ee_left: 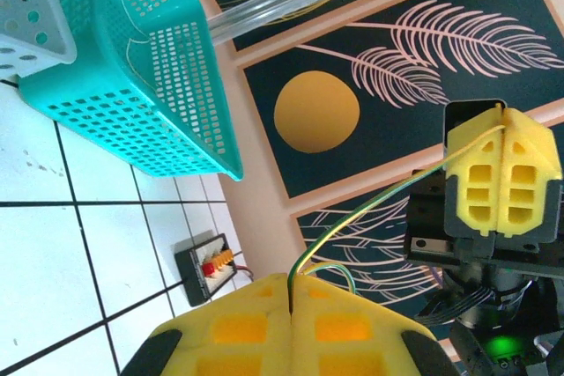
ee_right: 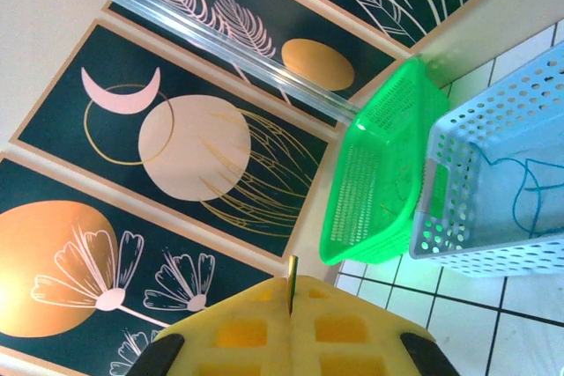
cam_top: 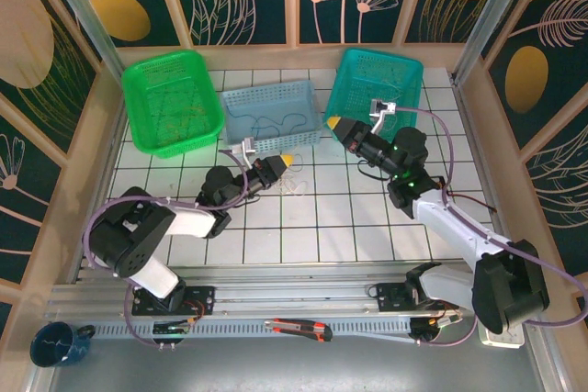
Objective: Untangle the cables
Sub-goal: Straighten the cable, then place the cable into the container.
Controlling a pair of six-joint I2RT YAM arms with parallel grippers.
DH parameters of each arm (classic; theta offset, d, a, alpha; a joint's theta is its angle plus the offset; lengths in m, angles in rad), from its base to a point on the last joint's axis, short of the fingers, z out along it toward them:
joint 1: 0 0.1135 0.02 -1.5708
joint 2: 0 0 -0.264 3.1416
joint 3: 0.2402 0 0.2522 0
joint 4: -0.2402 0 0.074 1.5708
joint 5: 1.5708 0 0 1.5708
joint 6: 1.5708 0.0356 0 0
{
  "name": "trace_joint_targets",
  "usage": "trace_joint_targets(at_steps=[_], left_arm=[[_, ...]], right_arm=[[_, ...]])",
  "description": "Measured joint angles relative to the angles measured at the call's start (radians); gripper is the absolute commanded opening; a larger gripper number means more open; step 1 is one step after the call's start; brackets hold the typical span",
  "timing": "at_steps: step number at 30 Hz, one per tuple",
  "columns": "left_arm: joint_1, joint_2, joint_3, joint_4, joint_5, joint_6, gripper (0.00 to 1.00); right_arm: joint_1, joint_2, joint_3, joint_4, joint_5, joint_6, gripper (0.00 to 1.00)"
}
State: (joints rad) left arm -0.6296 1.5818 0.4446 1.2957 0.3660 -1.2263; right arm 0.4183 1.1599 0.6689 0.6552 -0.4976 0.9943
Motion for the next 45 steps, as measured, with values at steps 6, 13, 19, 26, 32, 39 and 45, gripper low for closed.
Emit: trace_joint_targets(at_steps=[6, 13, 19, 26, 32, 39, 45], left_arm=[[0.0, -0.058, -0.002, -0.098, -0.027, 0.053, 0.0], [0.058, -0.18, 0.036, -0.253, -0.04, 0.116, 0.0], [0.273, -0.276, 0.116, -0.396, -0.035, 0.169, 0.0], [0.539, -0.289, 0.211, -0.551, -0.035, 0.229, 0.0], [0.692, -0.2, 0.294, -0.632, -0.059, 0.254, 0.0], [0.779, -0.046, 0.378, -0.69, -0.088, 0.266, 0.1], [0.821, 0.063, 0.512, -0.751, -0.098, 0.309, 0.52]], right_arm=[[0.003, 0.004, -0.05, -0.002, -0.002, -0.001, 0.09], [0.016, 0.021, -0.109, -0.013, 0.001, -0.023, 0.36], [0.016, 0.021, -0.122, -0.045, 0.011, -0.042, 0.42], [0.017, -0.029, -0.122, -0.154, 0.053, -0.106, 0.43], [0.043, -0.057, -0.121, -0.29, 0.113, -0.195, 0.43], [0.116, -0.057, -0.121, -0.418, 0.227, -0.258, 0.48], [0.201, -0.051, -0.119, -0.477, 0.337, -0.287, 0.51]])
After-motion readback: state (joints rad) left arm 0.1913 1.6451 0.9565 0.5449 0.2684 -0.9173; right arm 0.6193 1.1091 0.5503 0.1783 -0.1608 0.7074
